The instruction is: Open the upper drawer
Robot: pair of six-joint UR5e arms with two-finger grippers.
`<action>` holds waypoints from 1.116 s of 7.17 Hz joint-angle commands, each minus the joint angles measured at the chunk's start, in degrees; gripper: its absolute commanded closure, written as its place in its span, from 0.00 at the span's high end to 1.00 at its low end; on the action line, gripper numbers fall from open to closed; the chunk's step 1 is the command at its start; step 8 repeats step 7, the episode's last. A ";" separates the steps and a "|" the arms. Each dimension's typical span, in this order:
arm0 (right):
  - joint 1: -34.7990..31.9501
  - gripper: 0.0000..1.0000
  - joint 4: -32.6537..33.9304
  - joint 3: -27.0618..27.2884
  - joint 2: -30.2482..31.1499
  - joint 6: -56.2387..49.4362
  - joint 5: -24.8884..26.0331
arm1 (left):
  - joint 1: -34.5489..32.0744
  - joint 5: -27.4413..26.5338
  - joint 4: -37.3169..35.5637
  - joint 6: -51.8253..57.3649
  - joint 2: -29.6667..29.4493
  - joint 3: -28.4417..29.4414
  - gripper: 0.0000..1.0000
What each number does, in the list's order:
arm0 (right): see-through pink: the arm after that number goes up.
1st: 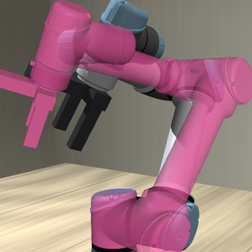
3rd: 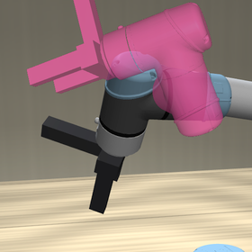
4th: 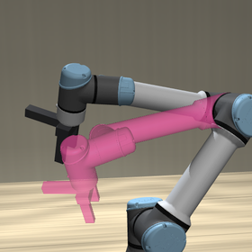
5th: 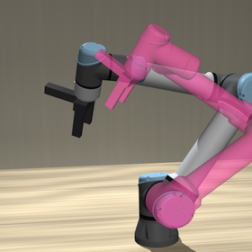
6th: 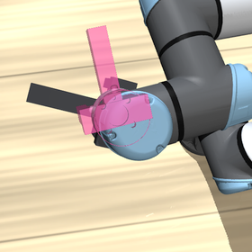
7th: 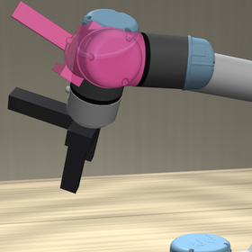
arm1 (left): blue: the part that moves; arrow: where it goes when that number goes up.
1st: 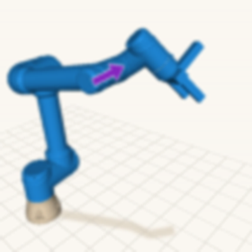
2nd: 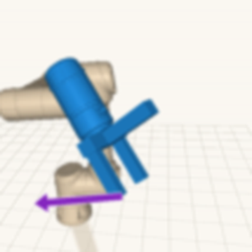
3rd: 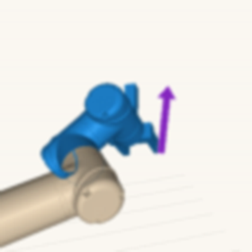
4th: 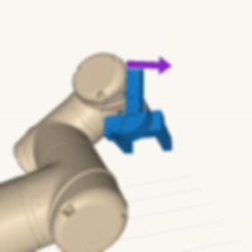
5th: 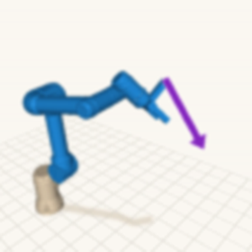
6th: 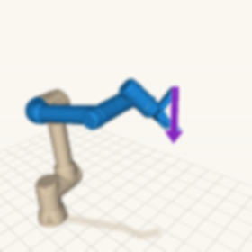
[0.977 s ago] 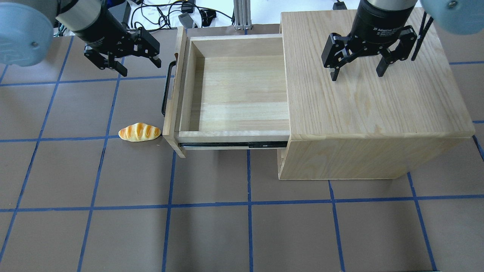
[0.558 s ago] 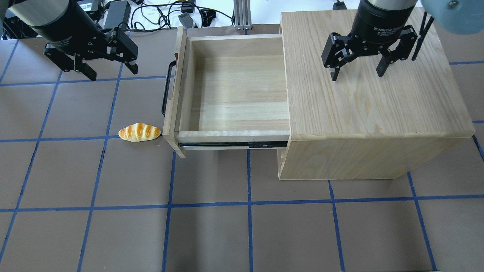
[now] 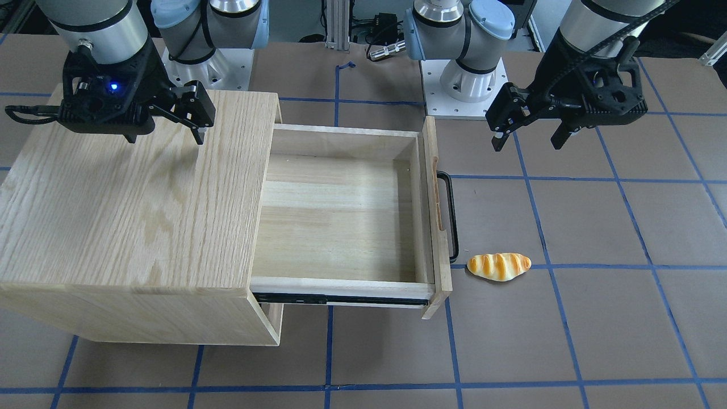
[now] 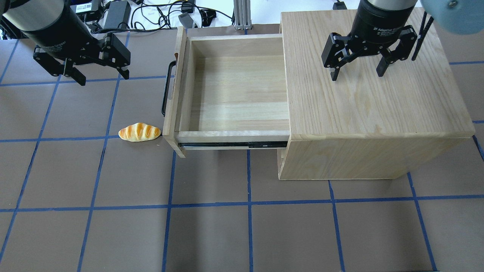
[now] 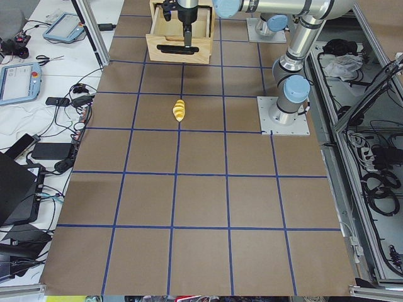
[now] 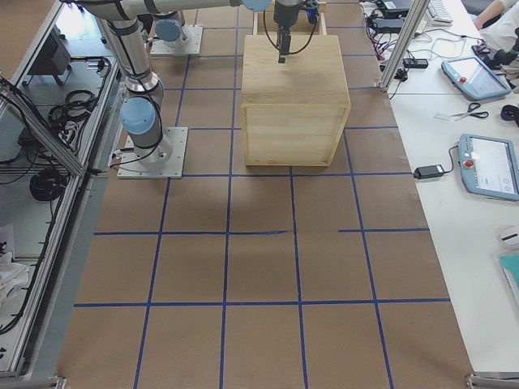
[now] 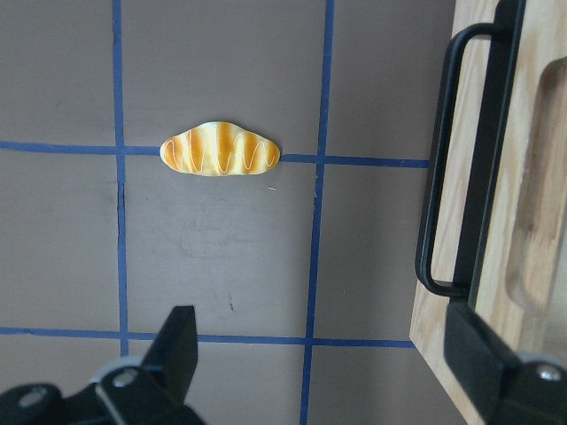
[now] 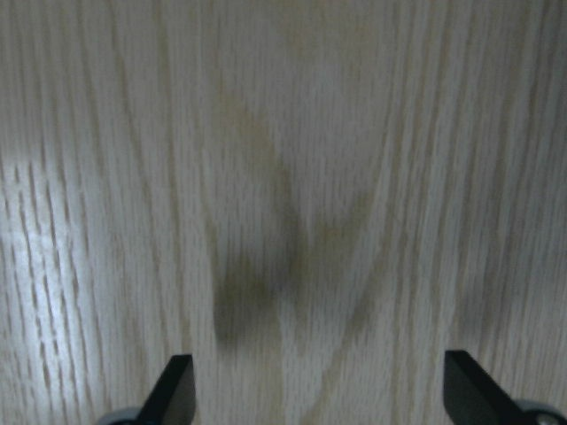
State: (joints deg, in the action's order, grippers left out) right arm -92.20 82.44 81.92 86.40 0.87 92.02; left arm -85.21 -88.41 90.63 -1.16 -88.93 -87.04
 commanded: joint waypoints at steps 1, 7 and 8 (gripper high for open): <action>0.00 1.00 0.00 0.00 0.00 0.01 0.00 | -2.92 -0.27 -0.01 -1.21 -0.19 0.28 1.00; 0.00 1.00 0.00 0.00 0.00 0.01 0.00 | -3.64 -0.45 -0.10 -0.51 -0.11 0.46 1.00; 0.00 1.00 0.00 0.00 0.00 0.01 0.00 | -3.64 -0.45 -0.10 -0.51 -0.11 0.46 1.00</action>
